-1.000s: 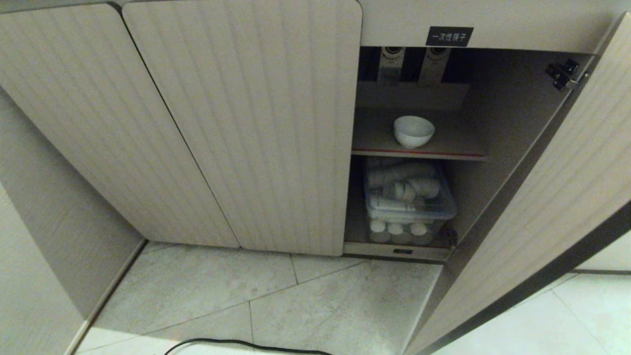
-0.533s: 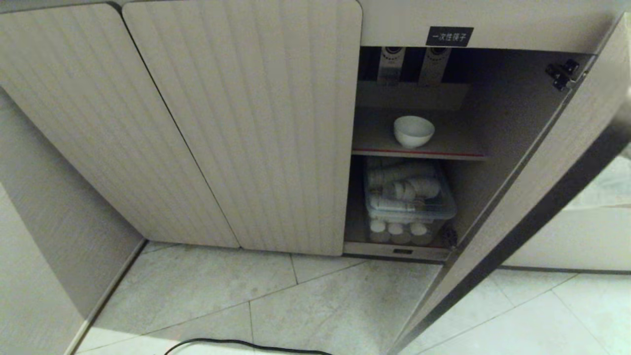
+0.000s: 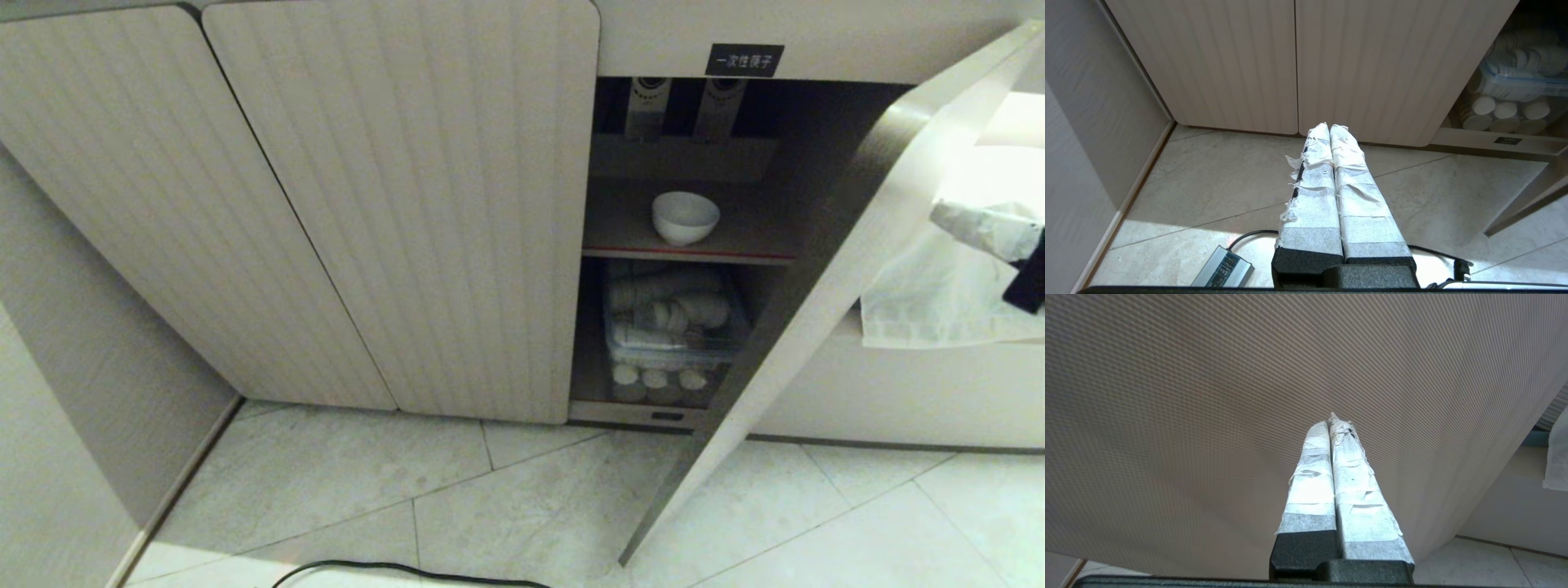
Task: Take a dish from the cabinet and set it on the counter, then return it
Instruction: Close the cabinet door
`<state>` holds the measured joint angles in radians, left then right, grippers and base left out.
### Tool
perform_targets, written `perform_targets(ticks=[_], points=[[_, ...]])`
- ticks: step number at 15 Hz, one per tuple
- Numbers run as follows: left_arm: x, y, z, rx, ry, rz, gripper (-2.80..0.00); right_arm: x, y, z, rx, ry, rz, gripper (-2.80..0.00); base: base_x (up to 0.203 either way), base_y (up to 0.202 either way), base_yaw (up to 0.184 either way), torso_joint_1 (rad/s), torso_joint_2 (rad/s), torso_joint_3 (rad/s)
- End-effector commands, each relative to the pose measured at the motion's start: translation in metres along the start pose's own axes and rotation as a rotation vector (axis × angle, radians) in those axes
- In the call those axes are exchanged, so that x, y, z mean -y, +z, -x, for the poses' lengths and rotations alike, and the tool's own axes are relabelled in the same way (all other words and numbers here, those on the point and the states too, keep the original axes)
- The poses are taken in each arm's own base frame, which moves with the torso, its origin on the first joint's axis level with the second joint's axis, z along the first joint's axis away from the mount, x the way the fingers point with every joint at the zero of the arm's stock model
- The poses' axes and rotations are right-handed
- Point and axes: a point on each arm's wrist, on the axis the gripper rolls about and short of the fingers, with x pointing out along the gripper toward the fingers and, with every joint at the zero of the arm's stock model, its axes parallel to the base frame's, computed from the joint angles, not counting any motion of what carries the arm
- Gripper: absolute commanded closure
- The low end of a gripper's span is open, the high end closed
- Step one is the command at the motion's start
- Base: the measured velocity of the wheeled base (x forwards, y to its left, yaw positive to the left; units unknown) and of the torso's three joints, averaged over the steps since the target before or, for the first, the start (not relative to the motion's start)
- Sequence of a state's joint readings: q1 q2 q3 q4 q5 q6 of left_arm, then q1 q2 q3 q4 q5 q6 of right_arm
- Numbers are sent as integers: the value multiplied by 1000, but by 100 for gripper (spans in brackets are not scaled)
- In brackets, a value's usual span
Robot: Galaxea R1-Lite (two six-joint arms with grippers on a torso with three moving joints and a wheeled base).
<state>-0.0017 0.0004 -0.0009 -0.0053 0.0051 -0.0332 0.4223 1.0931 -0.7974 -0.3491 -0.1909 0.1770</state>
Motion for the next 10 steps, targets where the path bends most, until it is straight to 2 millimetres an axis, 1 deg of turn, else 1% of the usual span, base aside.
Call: perform_targets(ticks=[1,7,10], points=[[0,0,0,0,1,1,0,0,-1,-3,-7,-3,2,0,0,0,0,0,0,0],[0,0,0,1,0,1,0,-2,-2,-10,-17,-8,7,0,0,0,0,0,0,0],[0,0,0,0,1,1,0,-3,-2,-19,-25,-12,10,0,0,0,0,0,0,0]])
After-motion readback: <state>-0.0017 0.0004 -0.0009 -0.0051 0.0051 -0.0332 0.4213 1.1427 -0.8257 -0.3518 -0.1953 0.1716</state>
